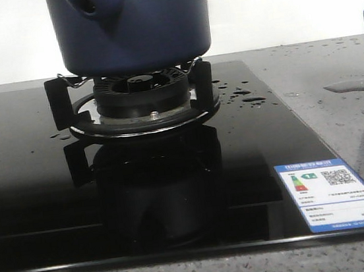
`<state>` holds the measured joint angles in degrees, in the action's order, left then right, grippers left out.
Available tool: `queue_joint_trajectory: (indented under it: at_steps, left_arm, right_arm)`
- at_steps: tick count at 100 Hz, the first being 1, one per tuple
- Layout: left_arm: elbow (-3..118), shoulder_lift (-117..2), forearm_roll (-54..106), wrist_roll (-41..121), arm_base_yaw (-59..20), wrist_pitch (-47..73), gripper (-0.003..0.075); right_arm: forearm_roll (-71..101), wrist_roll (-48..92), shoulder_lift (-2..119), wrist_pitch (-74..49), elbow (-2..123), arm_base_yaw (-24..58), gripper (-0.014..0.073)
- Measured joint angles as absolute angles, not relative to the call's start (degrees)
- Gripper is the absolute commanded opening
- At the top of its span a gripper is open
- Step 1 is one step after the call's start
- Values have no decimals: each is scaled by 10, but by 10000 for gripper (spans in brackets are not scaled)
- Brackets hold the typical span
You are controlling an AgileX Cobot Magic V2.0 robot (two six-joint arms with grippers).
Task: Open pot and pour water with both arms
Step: 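Set the cup back on the counter with the right gripper and release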
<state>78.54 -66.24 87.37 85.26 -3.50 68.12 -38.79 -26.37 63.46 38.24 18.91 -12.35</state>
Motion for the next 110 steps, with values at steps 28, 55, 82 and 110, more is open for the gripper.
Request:
queue_joint_trajectory:
  at_steps: [28, 55, 82, 110]
  left_arm:
    - [759, -685, 864, 858, -63, 649, 243]
    - [759, -772, 862, 893, -115, 605, 243]
    - [757, -870, 864, 905, -128, 588, 243]
    - [756, -923, 884, 937, -128, 577, 243]
  right_arm:
    - [-388, -284, 485, 329, 189, -124, 654]
    - [-398, -363, 346, 293, 187, -125, 639]
    - [-401, -369, 257, 226, 187, -106, 190]
    - [-401, -369, 224, 222, 187, -101, -74]
